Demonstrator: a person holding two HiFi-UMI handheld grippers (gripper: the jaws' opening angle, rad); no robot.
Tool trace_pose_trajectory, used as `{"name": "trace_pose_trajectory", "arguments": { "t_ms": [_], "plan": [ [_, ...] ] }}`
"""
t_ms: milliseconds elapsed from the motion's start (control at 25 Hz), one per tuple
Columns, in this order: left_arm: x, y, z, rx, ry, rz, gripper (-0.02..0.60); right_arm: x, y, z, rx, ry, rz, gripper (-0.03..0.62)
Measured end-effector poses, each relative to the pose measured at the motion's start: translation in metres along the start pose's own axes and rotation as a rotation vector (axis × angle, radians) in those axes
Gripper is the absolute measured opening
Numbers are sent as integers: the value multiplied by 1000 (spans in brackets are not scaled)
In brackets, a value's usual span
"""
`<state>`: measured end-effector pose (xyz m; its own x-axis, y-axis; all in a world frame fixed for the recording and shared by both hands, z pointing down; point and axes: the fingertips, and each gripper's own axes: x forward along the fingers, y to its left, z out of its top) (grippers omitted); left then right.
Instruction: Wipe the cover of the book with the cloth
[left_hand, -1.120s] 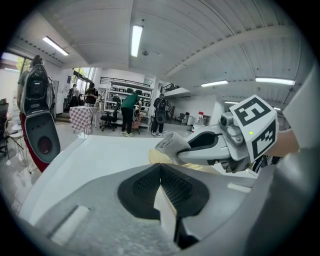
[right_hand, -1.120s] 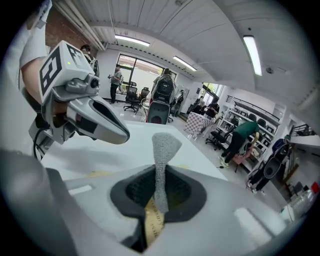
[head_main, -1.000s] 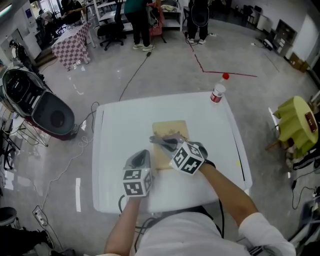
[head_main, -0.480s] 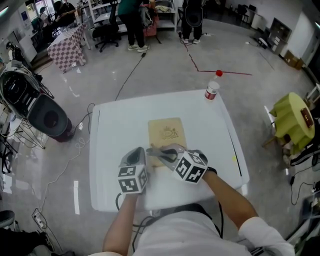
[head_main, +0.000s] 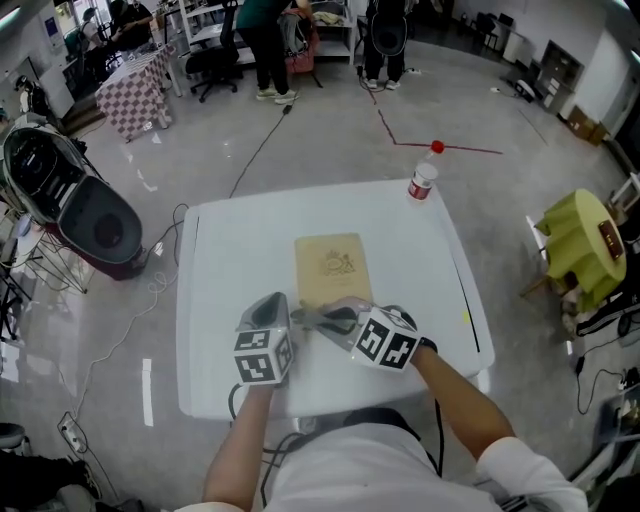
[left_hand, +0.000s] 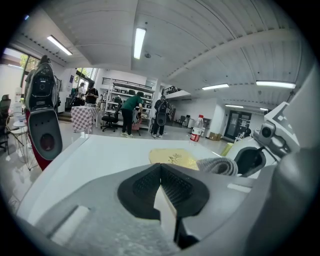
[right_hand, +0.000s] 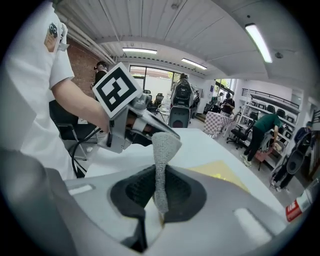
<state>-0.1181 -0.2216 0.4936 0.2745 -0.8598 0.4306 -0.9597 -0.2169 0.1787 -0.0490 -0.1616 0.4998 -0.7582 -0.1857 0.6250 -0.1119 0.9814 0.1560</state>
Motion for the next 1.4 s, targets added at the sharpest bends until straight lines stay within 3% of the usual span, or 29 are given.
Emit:
{"name": "trace_pose_trajectory", "arguments": {
  "t_ms": [160,480,920,1400],
  "plan": [
    [2,-1,-2,-2,-2,1,6,-6,-33,18,-3,-41,-51,28],
    [1,8,-6,-7,-11,25,6,2,-93,50,-121,-20,-104,28],
    [0,25,2,9,-38,65,6,64,-151,59,-184,64,-67,28],
    [-3,31,-20,12,1,109,6,134,-163,35,-324,200,0,28]
  ]
}}
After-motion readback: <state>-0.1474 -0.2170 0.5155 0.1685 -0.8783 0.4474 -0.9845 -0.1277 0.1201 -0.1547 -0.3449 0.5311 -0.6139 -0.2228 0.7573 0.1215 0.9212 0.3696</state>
